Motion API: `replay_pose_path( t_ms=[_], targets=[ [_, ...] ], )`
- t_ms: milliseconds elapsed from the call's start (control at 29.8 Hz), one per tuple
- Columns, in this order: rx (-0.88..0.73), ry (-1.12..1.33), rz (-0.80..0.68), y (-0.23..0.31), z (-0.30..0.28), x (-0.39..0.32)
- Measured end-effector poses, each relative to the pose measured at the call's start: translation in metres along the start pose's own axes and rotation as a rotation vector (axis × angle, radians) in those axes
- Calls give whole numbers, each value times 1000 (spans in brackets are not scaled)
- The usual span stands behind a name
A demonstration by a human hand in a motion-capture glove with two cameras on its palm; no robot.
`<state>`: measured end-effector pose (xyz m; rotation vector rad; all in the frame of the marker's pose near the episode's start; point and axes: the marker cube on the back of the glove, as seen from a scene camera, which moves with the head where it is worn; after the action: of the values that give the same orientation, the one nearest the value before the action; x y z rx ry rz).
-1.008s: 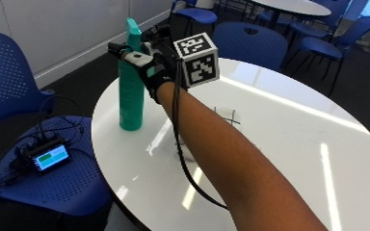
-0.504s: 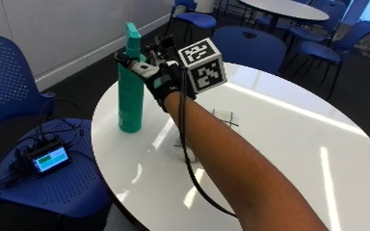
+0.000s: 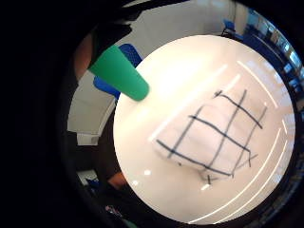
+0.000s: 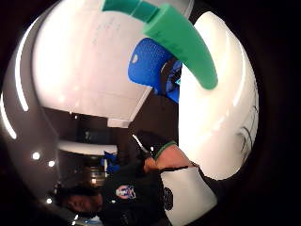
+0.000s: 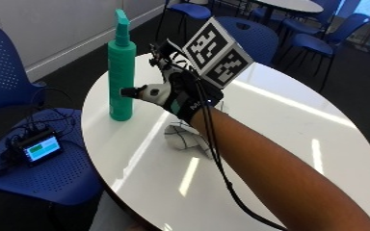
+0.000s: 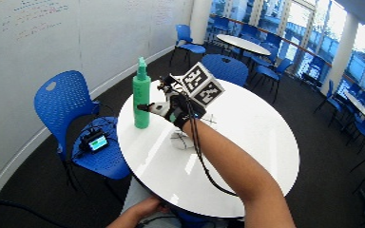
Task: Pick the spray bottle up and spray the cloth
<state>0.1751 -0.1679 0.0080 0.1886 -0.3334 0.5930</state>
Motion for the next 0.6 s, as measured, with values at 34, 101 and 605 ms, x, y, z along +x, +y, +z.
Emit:
replay_pose_path(
  t_ms=[34, 101, 605],
  targets=[
    [7, 32, -31, 8, -2, -5],
    [12, 84, -93, 22, -4, -15],
    [-29, 94, -399, 143, 14, -77]
  ],
)
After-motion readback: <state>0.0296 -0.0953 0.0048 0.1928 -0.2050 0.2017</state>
